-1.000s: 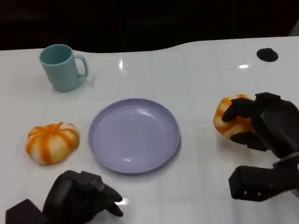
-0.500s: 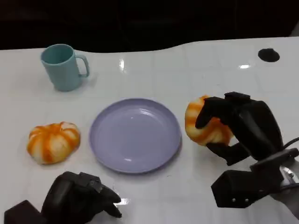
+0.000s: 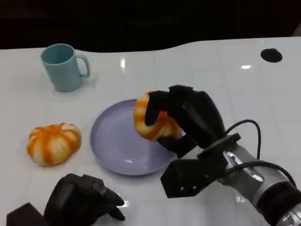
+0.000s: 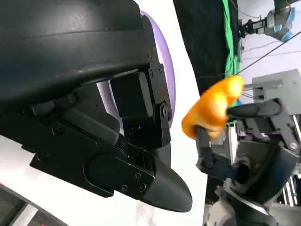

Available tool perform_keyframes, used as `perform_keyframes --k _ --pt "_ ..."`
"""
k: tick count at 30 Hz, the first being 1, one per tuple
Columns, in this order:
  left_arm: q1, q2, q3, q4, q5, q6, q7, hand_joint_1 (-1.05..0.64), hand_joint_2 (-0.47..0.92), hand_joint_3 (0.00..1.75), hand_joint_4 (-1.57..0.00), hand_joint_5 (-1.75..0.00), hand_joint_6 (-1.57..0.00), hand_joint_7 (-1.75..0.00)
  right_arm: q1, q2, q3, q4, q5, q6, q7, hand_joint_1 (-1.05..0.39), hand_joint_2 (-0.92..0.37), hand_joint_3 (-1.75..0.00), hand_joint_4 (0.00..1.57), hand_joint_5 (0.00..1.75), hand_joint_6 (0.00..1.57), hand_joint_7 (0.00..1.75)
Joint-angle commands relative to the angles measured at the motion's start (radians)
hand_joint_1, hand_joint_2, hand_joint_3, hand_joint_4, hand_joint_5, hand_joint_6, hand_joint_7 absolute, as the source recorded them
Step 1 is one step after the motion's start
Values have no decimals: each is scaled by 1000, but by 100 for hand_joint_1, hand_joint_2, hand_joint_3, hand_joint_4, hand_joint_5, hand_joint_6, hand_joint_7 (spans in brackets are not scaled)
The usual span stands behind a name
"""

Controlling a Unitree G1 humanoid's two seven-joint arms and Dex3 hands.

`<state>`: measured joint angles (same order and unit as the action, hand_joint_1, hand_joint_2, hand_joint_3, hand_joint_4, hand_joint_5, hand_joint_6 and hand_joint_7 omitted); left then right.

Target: Grasp the bread from the table and place it into the plate.

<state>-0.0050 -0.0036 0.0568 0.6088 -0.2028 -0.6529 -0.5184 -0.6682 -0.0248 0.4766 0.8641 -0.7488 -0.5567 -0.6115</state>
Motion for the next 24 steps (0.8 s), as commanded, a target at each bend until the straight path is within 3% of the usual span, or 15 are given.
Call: perform_keyframes --k 1,4,6,8,10,12,15,17,19,24 --pt "10 10 -1 -18 -3 15 7 -105 88 0 -146 -63 -157 -23 -46 31 17 54 0 -6 -21 -9 -20 -149 101 175 85 157" --pt "12 10 -2 -24 1 18 10 -105 89 0 -146 -63 -157 -23 -58 51 27 81 3 -6 -13 -9 -22 -146 98 175 85 155" --pt "13 10 -3 -27 0 20 9 -105 88 0 -145 -63 -157 -23 -64 57 32 93 5 -2 -8 -8 -26 -139 94 170 87 137" --pt "14 10 -2 -27 0 22 9 -105 88 0 -145 -63 -157 -23 -67 57 40 95 3 15 13 -8 -26 -138 94 169 89 131" --pt "13 10 -2 -25 2 21 11 -105 89 0 -145 -63 -157 -23 -69 54 50 91 0 45 59 -16 -45 -95 72 107 75 70" --pt "13 10 -1 -24 3 20 11 -105 89 0 -145 -63 -157 -23 -68 47 57 80 0 70 107 -21 -59 -68 55 64 68 32" --pt "13 11 -2 -25 5 18 12 -105 89 0 -145 -63 -157 -23 -57 32 62 49 3 95 170 -26 -66 -54 37 38 59 11" --pt "12 11 -2 -25 4 19 12 -105 89 0 -145 -63 -157 -23 -45 20 60 20 12 107 216 -29 -75 -38 27 36 55 5" --pt "10 10 -2 -22 3 17 10 -105 89 0 -145 -63 -157 -23 -24 5 53 -25 27 124 273 -33 -86 -17 11 44 48 1" --pt "5 11 0 -17 1 17 9 -105 89 0 -145 -63 -157 -23 44 -36 32 -147 60 154 360 -37 -92 -4 0 53 43 0"
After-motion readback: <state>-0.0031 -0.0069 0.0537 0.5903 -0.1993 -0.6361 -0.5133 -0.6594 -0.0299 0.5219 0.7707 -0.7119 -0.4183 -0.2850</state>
